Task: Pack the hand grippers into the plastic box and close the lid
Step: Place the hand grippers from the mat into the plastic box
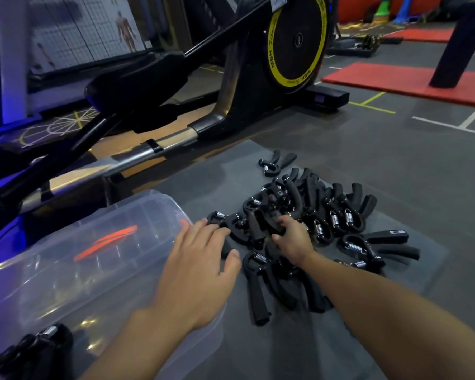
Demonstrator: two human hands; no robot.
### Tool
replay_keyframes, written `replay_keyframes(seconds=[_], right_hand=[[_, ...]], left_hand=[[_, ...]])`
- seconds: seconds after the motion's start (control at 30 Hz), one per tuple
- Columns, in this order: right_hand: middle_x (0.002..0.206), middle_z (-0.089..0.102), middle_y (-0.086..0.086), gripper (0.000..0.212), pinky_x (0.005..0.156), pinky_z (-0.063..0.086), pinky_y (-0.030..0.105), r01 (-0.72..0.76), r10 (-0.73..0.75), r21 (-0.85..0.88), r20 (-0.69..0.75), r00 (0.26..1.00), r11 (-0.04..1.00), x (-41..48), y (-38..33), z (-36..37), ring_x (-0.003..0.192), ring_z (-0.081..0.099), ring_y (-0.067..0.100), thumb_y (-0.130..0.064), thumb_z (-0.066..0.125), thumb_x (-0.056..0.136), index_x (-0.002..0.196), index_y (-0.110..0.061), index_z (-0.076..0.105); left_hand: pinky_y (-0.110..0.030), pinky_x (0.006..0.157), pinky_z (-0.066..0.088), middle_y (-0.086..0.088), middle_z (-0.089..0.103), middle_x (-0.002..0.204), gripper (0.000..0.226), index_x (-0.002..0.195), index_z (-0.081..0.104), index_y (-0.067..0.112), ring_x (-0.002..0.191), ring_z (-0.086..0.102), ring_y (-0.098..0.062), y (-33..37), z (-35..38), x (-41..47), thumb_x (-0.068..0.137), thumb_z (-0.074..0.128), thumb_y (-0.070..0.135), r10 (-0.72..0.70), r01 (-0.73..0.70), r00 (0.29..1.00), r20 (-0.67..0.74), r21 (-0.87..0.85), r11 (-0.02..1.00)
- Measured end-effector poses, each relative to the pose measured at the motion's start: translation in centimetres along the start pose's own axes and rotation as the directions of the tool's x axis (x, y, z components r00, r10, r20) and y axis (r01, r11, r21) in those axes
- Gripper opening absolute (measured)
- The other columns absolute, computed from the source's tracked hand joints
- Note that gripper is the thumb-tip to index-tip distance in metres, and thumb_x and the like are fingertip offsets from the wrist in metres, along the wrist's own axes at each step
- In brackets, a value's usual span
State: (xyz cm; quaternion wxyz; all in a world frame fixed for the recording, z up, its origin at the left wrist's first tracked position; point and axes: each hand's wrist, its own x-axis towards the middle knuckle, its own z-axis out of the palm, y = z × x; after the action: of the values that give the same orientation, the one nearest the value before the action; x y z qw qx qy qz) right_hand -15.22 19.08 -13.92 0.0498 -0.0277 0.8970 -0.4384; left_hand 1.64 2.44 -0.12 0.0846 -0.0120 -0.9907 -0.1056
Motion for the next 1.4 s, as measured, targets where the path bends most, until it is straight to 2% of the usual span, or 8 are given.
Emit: replay_keyframes(seconds=[0.2, 0.47, 0.6, 0.73, 0.87, 1.0, 1.07, 1.4], right_hand=[[0.109, 0.07, 0.01, 0.035, 0.09, 0.047, 0.024, 0.046, -0.05, -0.036, -0.115, 0.992, 0.998, 0.1, -1.0, 0.0, 0.097, 0.064, 0.018, -0.014, 0.072, 0.085, 0.117, -0.005, 0.065], [0.109, 0.064, 0.004, 0.03, 0.088, 0.051, 0.033, 0.141, -0.148, -0.051, -0.181, 0.972, 0.989, -2.5, -4.5, -3.4, 0.095, 0.061, 0.019, -0.012, 0.07, 0.083, 0.112, -0.008, 0.065], [0.098, 0.059, -0.002, 0.024, 0.077, 0.049, 0.023, 0.256, -0.261, -0.055, -0.2, 0.944, 0.965, -4.9, -6.3, -6.7, 0.083, 0.057, 0.014, -0.011, 0.071, 0.082, 0.104, -0.012, 0.063], [0.093, 0.053, -0.008, 0.022, 0.071, 0.037, 0.006, 0.385, -0.397, -0.099, -0.235, 0.887, 0.918, -7.0, -9.8, -9.5, 0.084, 0.051, 0.007, -0.009, 0.07, 0.082, 0.102, -0.014, 0.063], [0.086, 0.051, -0.018, 0.023, 0.069, 0.038, 0.005, 0.571, -0.578, -0.103, -0.228, 0.783, 0.814, -9.7, -13.5, -11.2, 0.076, 0.052, -0.003, -0.004, 0.073, 0.078, 0.097, -0.015, 0.065], [0.085, 0.055, -0.007, 0.026, 0.068, 0.046, 0.019, 0.731, -0.734, -0.098, -0.182, 0.654, 0.675, -12.9, -16.9, -10.8, 0.075, 0.054, 0.004, 0.004, 0.073, 0.073, 0.093, -0.011, 0.065], [0.084, 0.054, -0.008, 0.025, 0.068, 0.043, 0.013, 0.794, -0.796, -0.088, -0.143, 0.588, 0.602, -14.6, -18.6, -9.8, 0.076, 0.054, 0.001, 0.003, 0.074, 0.073, 0.091, -0.011, 0.064], [0.091, 0.052, -0.012, 0.025, 0.076, 0.041, 0.009, 0.93, -0.932, 0.104, 0.128, 0.339, 0.353, -20.4, -25.0, -1.7, 0.081, 0.052, -0.002, 0.001, 0.071, 0.08, 0.1, -0.012, 0.065]], left_hand=[[-0.034, 0.121, 0.007, 0.014, 0.045, 0.139, 0.069, 0.135, 0.047, 0.026, 0.143, 0.02, -0.007, -0.1, 0.1, 0.1, 0.084, 0.009, 0.056, 0.01, -0.011, 1.0, -0.016, -0.035, 0.999], [-0.032, 0.119, 0.011, 0.01, 0.048, 0.136, 0.071, 0.133, 0.048, 0.024, 0.14, 0.025, -0.011, -0.1, -0.4, 0.1, 0.082, 0.01, 0.055, 0.041, -0.041, 0.999, -0.015, -0.032, 0.999], [-0.026, 0.11, 0.022, 0.01, 0.051, 0.132, 0.067, 0.13, 0.051, 0.023, 0.13, 0.038, -0.012, 0.2, -1.5, 0.2, 0.082, 0.017, 0.056, 0.024, -0.028, 0.999, -0.038, -0.118, 0.993], [-0.035, 0.105, 0.036, 0.007, 0.052, 0.135, 0.045, 0.13, 0.052, 0.022, 0.126, 0.046, -0.015, 0.0, -3.9, 0.6, 0.093, 0.042, 0.045, -0.082, 0.058, 0.993, -0.087, -0.248, 0.967], [-0.038, 0.102, 0.042, 0.005, 0.055, 0.132, 0.042, 0.13, 0.054, 0.022, 0.122, 0.051, -0.015, -1.0, -7.3, 0.8, 0.091, 0.058, 0.037, -0.148, 0.077, 0.975, -0.167, -0.369, 0.926], [-0.036, 0.098, 0.046, 0.003, 0.062, 0.121, 0.041, 0.125, 0.059, 0.022, 0.111, 0.057, -0.013, -2.5, -10.6, -0.2, 0.086, 0.069, 0.033, -0.23, 0.088, 0.943, -0.24, -0.486, 0.87], [-0.034, 0.095, 0.049, 0.004, 0.063, 0.117, 0.042, 0.123, 0.061, 0.023, 0.106, 0.06, -0.012, -3.6, -12.0, -1.0, 0.084, 0.072, 0.034, -0.272, 0.104, 0.927, -0.256, -0.522, 0.847], [-0.021, 0.075, 0.048, 0.008, 0.067, 0.101, 0.038, 0.113, 0.067, 0.021, 0.082, 0.061, -0.004, -12.5, -14.7, -8.3, 0.079, 0.079, 0.032, -0.446, 0.27, 0.865, -0.228, -0.537, 0.799]])
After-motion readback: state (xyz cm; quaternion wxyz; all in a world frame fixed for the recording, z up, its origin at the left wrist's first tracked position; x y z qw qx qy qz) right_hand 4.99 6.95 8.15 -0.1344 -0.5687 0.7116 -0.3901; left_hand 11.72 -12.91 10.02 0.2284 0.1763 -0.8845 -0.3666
